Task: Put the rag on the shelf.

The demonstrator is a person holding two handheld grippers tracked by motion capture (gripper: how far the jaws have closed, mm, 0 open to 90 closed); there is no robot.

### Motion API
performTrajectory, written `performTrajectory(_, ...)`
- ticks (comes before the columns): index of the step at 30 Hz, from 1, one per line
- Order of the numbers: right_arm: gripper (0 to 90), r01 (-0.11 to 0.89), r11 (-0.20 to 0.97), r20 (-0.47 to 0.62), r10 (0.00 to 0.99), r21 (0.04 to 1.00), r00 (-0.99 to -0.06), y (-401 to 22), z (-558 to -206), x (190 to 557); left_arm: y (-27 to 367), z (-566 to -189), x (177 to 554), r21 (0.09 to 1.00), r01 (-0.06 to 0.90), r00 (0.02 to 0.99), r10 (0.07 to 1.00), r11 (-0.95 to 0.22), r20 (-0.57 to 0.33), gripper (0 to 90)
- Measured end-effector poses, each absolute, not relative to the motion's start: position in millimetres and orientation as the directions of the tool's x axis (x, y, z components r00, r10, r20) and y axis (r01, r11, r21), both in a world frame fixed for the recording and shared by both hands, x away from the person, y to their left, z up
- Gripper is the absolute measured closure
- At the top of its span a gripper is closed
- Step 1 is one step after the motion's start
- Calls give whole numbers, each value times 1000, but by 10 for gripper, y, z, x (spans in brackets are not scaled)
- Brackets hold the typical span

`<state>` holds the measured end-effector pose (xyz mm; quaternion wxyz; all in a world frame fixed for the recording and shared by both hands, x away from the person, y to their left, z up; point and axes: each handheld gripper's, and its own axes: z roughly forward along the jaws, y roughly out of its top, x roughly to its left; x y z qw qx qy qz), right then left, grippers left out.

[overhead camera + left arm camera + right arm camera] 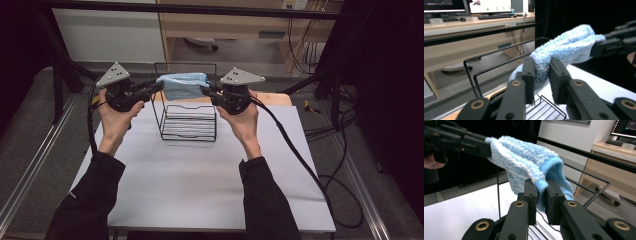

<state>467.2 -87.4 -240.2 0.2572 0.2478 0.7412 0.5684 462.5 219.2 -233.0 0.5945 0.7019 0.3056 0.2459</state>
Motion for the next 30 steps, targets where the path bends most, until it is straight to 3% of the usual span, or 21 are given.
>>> performTrajectory(6,815,72,240,-106,654,968,-749,-874,-2414,4663,2190,-2151,4624,987,148,681,730,-58,-60,714)
performTrajectory(11,815,66,256,-122,652,964,-749,-871,-2418,4645,2181,-2046,4649,986,161,661,746,-31,-85,770)
performTrajectory(19,811,69,263,-124,650,962,-750,-869,-2442,4636,2122,-2048,4779,965,246,651,753,-86,-99,893)
performTrajectory(30,727,81,262,-113,649,962,-753,-865,-2464,4621,2078,-2225,4705,946,285,686,722,-156,-87,898)
